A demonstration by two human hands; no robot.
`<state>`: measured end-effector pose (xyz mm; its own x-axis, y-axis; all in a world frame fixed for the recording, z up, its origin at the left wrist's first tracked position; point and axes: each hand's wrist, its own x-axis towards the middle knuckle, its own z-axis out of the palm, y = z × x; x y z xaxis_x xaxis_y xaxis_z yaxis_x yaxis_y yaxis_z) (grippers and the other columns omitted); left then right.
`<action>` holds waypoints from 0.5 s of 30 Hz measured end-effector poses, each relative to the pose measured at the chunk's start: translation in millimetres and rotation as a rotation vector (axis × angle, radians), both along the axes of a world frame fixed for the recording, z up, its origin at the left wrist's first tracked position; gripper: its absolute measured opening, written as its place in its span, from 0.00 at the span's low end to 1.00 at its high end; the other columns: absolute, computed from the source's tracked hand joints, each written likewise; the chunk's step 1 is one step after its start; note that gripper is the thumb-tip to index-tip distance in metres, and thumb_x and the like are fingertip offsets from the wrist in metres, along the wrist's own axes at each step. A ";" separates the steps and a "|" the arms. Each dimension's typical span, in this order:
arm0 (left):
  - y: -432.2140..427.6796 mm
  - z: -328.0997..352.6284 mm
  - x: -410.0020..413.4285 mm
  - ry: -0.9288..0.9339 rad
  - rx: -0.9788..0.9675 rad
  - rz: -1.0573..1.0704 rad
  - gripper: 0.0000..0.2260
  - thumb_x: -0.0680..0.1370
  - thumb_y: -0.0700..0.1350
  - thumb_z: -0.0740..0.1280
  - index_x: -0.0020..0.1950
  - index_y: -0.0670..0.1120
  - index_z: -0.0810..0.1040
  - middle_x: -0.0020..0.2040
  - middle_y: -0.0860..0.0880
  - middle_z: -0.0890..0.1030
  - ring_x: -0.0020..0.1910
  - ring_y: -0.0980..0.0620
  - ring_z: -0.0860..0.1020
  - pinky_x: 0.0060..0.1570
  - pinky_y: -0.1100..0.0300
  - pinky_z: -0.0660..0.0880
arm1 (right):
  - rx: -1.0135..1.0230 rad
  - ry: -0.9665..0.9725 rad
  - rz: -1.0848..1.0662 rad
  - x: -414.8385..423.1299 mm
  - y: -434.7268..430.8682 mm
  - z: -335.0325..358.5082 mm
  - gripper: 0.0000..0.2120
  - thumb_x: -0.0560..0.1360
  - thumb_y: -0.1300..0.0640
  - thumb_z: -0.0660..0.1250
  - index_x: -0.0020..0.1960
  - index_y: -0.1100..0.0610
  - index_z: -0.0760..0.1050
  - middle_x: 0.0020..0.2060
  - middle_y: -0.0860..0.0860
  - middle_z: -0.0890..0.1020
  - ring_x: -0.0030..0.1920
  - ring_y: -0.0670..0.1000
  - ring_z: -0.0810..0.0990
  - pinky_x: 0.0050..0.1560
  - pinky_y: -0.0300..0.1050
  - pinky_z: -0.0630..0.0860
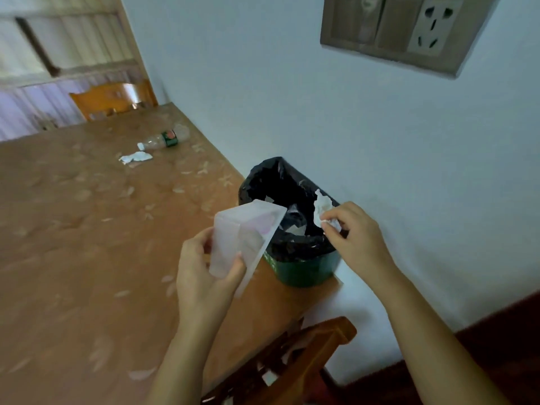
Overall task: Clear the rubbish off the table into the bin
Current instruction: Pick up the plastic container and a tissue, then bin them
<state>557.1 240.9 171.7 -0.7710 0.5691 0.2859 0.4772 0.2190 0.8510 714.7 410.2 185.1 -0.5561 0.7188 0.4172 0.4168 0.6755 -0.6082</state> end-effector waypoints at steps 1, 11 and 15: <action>5.2 2.8 -0.8 0.000 -0.002 0.021 0.23 0.69 0.45 0.71 0.63 0.48 0.70 0.54 0.54 0.74 0.51 0.55 0.73 0.43 0.69 0.67 | -0.011 -0.015 0.021 -7.3 9.4 1.1 0.04 0.73 0.63 0.66 0.46 0.57 0.77 0.42 0.50 0.76 0.40 0.48 0.75 0.38 0.30 0.69; 73.9 7.0 -8.7 0.002 -0.033 0.149 0.24 0.70 0.49 0.70 0.64 0.46 0.69 0.55 0.51 0.73 0.53 0.52 0.73 0.49 0.57 0.73 | -0.049 -0.046 0.102 -18.8 48.9 4.5 0.13 0.74 0.58 0.65 0.58 0.55 0.74 0.53 0.48 0.78 0.50 0.41 0.70 0.46 0.18 0.58; 105.5 3.1 0.1 0.025 -0.048 0.151 0.23 0.70 0.51 0.69 0.63 0.46 0.70 0.56 0.50 0.73 0.55 0.52 0.72 0.49 0.59 0.72 | -0.033 0.009 0.110 -7.4 52.1 6.5 0.13 0.73 0.60 0.66 0.57 0.55 0.76 0.53 0.49 0.79 0.52 0.43 0.72 0.50 0.21 0.60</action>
<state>557.2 346.5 174.8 -0.8418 0.4607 0.2815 0.4567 0.3297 0.8263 707.2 462.3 191.6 -0.6285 0.6674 0.3994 0.3361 0.6962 -0.6343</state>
